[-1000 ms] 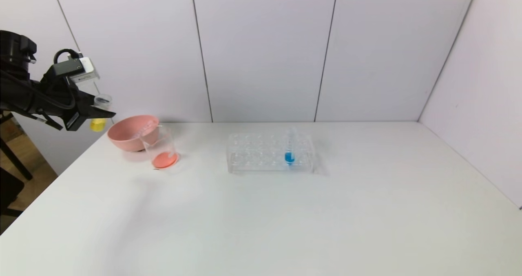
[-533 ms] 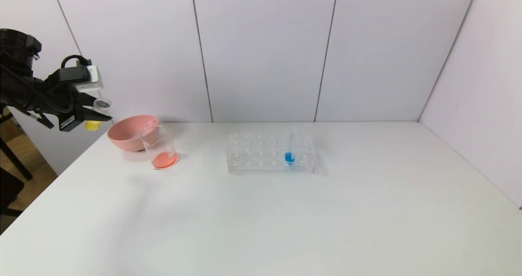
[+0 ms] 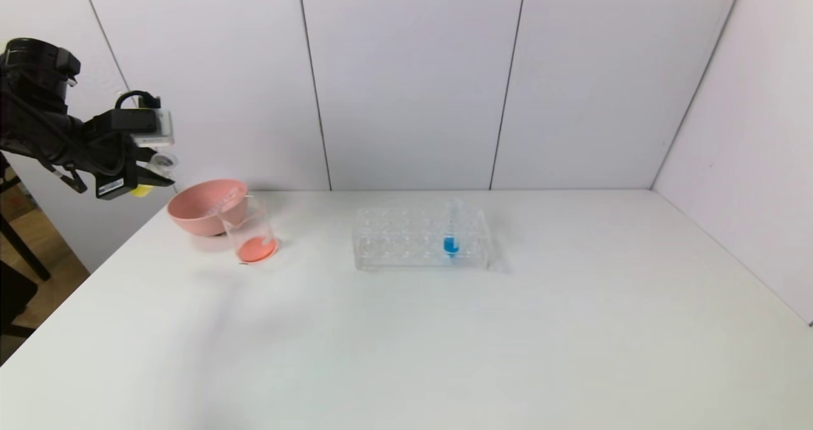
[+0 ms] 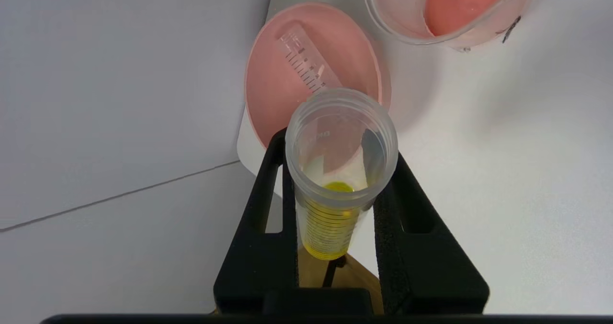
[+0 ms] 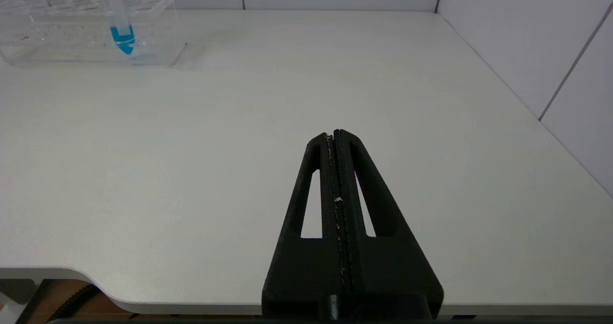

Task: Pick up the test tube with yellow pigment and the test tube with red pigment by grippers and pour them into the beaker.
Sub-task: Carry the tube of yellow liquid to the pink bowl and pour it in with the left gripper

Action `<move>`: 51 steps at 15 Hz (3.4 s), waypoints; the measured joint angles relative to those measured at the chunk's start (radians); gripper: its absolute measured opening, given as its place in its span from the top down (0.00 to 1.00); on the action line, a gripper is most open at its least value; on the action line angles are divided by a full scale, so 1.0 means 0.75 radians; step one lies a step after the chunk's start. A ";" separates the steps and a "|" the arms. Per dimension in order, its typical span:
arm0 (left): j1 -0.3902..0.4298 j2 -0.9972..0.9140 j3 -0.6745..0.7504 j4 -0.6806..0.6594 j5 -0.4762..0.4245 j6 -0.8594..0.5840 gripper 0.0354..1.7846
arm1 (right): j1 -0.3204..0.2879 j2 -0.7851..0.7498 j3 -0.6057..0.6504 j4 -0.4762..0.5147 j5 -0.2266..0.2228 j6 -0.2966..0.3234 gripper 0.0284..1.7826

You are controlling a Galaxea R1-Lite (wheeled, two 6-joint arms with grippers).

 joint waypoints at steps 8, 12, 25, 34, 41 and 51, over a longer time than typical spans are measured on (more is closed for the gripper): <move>-0.063 0.064 -0.071 0.048 0.015 0.101 0.76 | 0.000 0.000 0.000 0.000 0.001 -0.001 0.95; -0.104 0.085 -0.079 0.048 0.083 0.151 0.76 | 0.000 0.000 0.000 0.000 0.001 -0.001 0.95; -0.192 0.118 -0.082 0.037 0.191 0.167 0.76 | 0.000 0.000 0.000 0.000 0.001 -0.001 0.95; -0.230 0.127 -0.082 0.039 0.201 0.181 0.76 | 0.000 0.000 0.000 0.000 0.000 -0.001 0.95; -0.233 0.136 -0.082 0.030 0.317 0.234 0.76 | 0.000 0.000 0.000 0.000 0.000 -0.001 0.95; -0.268 0.142 -0.079 -0.010 0.464 0.418 0.76 | 0.000 0.000 0.000 0.000 0.001 -0.001 0.95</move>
